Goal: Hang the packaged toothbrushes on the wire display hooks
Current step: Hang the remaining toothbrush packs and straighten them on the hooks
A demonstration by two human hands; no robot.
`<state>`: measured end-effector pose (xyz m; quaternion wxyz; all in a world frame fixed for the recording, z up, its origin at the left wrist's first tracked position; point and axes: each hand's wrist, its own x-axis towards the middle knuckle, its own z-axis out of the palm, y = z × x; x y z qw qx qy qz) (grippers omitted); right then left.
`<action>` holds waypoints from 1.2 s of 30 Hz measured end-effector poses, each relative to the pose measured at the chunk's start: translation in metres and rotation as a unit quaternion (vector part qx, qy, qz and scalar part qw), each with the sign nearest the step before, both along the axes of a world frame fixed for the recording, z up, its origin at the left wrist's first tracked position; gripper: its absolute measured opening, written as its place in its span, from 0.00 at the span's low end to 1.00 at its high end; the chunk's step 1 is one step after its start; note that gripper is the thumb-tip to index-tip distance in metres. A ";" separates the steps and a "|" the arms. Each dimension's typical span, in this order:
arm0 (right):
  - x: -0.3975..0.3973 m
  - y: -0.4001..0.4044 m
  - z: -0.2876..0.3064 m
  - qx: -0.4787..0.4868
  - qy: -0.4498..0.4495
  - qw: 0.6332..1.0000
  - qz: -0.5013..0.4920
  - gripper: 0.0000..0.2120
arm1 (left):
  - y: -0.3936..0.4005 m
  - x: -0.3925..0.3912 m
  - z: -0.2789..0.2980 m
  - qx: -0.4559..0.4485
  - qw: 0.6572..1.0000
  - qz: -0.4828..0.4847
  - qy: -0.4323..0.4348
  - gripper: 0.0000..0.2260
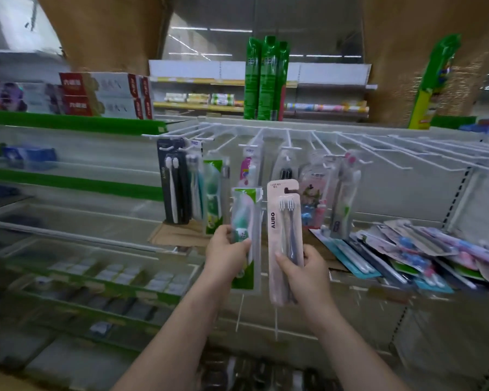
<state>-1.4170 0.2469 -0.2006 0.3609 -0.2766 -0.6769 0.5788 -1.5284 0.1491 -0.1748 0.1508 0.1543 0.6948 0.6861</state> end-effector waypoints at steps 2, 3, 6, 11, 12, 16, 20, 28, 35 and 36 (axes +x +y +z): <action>-0.010 -0.004 0.002 0.010 -0.002 1.000 0.011 0.08 | -0.007 -0.009 0.001 0.001 1.000 0.017 -0.007 0.17; -0.014 -0.008 0.003 0.013 -0.001 1.000 0.019 0.08 | -0.010 -0.014 0.001 -0.001 1.000 0.025 -0.009 0.17; -0.024 -0.015 0.004 0.017 0.004 0.999 0.039 0.09 | -0.017 -0.024 0.002 0.004 0.999 0.039 -0.004 0.14; -0.035 -0.027 0.004 0.018 0.024 0.999 0.037 0.11 | -0.033 -0.033 0.000 0.003 0.999 0.043 0.001 0.14; -0.037 -0.029 0.003 0.017 0.027 0.999 0.035 0.11 | -0.037 -0.035 -0.001 0.003 0.999 0.042 0.002 0.12; -0.044 -0.035 -0.004 0.007 0.033 0.999 0.023 0.11 | -0.047 -0.049 0.006 0.003 0.999 0.042 0.021 0.13; -0.051 -0.045 -0.008 -0.002 0.032 0.999 0.016 0.12 | -0.050 -0.065 0.026 -0.007 0.997 0.031 0.072 0.16; -0.062 -0.052 -0.003 -0.004 0.032 0.999 0.022 0.10 | -0.050 -0.089 0.047 -0.014 0.995 0.026 0.098 0.17; -0.074 -0.051 -0.002 0.011 0.028 1.000 0.008 0.09 | -0.044 -0.103 0.044 -0.023 0.994 0.015 0.105 0.23; -0.076 -0.050 -0.004 0.010 0.025 1.000 0.008 0.09 | -0.043 -0.104 0.042 -0.024 0.994 0.014 0.104 0.23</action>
